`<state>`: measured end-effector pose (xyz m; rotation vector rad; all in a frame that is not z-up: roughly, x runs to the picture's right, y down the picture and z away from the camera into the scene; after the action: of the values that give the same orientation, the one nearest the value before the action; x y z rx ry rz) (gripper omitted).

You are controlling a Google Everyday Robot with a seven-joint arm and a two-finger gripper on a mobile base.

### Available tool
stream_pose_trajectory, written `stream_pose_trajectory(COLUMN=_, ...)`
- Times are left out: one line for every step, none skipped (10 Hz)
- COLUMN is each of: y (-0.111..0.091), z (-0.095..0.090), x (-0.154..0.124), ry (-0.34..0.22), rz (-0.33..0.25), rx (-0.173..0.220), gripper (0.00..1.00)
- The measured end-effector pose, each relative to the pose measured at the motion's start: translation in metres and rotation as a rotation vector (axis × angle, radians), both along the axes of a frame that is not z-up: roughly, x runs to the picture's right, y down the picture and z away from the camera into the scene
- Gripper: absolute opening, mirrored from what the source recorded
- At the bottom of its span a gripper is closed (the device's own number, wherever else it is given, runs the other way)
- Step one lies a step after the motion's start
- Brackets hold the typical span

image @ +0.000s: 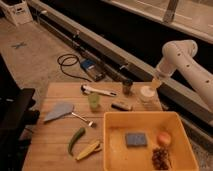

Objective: Place towel in paper cup

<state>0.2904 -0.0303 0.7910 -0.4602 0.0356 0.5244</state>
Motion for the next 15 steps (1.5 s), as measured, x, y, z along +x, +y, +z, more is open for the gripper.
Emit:
stream_pose_trajectory(y=0.000, z=0.000, x=0.000, ry=0.000, rz=0.000, rx=0.000, gripper=0.62)
stream_pose_trajectory(y=0.000, z=0.000, x=0.000, ry=0.000, rz=0.000, rx=0.000, gripper=0.62)
stream_pose_trajectory(y=0.000, z=0.000, x=0.000, ry=0.000, rz=0.000, rx=0.000, gripper=0.62)
stream_pose_trajectory(y=0.000, z=0.000, x=0.000, ry=0.000, rz=0.000, rx=0.000, gripper=0.62)
stream_pose_trajectory(y=0.000, z=0.000, x=0.000, ry=0.000, rz=0.000, rx=0.000, gripper=0.62)
stream_pose_trajectory(y=0.000, z=0.000, x=0.000, ry=0.000, rz=0.000, rx=0.000, gripper=0.62)
stream_pose_trajectory(y=0.000, z=0.000, x=0.000, ry=0.000, rz=0.000, rx=0.000, gripper=0.62)
stream_pose_trajectory(y=0.000, z=0.000, x=0.000, ry=0.000, rz=0.000, rx=0.000, gripper=0.62)
stream_pose_trajectory(y=0.000, z=0.000, x=0.000, ry=0.000, rz=0.000, rx=0.000, gripper=0.62)
stream_pose_trajectory(y=0.000, z=0.000, x=0.000, ry=0.000, rz=0.000, rx=0.000, gripper=0.62)
stream_pose_trajectory(y=-0.001, z=-0.001, x=0.000, ry=-0.003, rz=-0.003, rx=0.001, gripper=0.62)
stream_pose_trajectory(y=-0.002, z=-0.001, x=0.001, ry=-0.012, rz=-0.009, rx=-0.001, gripper=0.62)
stream_pose_trajectory(y=-0.010, z=-0.002, x=-0.002, ry=-0.046, rz=-0.048, rx=0.000, gripper=0.62)
stream_pose_trajectory(y=-0.018, z=-0.004, x=-0.012, ry=-0.090, rz=-0.093, rx=0.003, gripper=0.62)
stream_pose_trajectory(y=-0.022, z=-0.004, x=-0.025, ry=-0.127, rz=-0.123, rx=0.005, gripper=0.62)
